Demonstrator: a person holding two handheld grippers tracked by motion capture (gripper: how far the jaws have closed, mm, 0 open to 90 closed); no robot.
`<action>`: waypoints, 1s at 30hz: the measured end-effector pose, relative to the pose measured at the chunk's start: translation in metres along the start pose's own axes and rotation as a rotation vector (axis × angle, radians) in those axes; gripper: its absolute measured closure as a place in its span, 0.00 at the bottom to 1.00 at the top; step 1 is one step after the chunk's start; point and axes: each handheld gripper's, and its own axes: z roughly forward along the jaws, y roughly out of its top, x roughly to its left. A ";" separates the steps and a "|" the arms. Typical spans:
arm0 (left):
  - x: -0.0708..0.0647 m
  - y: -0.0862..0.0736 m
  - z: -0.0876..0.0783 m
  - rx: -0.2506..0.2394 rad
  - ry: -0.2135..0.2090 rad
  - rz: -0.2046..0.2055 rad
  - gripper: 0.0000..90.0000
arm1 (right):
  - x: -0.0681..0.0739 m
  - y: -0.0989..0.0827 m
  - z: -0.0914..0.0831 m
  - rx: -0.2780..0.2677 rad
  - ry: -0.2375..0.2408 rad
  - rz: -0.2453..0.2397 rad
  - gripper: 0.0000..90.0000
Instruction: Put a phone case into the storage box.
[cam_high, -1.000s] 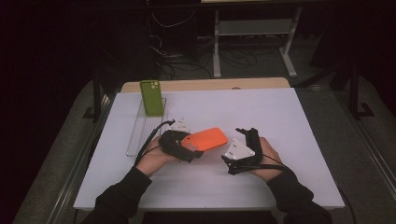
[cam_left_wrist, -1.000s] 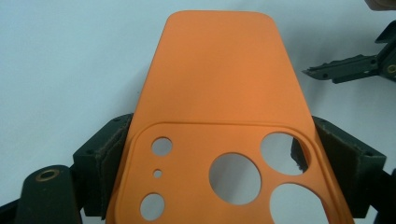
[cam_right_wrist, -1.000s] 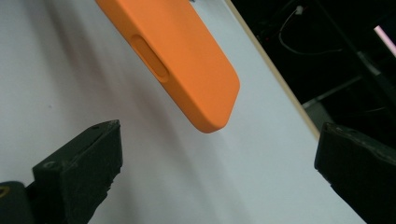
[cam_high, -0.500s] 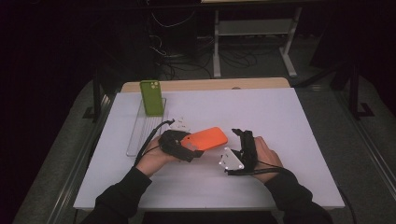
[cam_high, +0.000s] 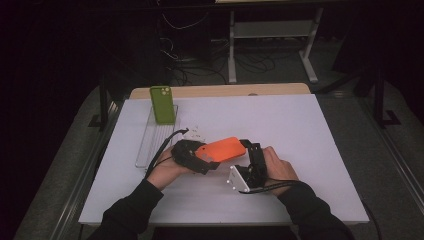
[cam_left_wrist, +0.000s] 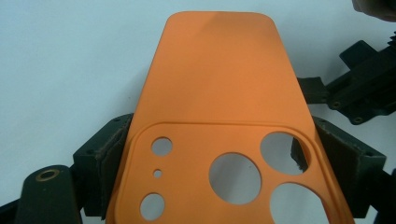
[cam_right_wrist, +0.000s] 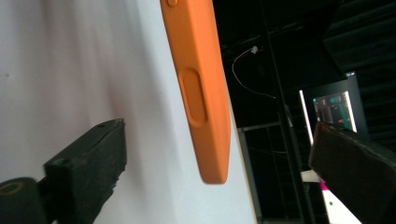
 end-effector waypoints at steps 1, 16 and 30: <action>0.000 0.000 0.000 -0.003 -0.001 -0.001 0.17 | 0.001 0.001 0.000 0.002 0.003 -0.013 0.07; -0.004 0.000 0.004 0.006 -0.020 0.014 0.17 | 0.018 0.013 -0.001 -0.029 -0.064 -0.185 0.55; -0.002 -0.001 0.004 -0.002 -0.046 -0.002 0.16 | 0.019 0.012 -0.002 -0.055 -0.066 -0.210 0.88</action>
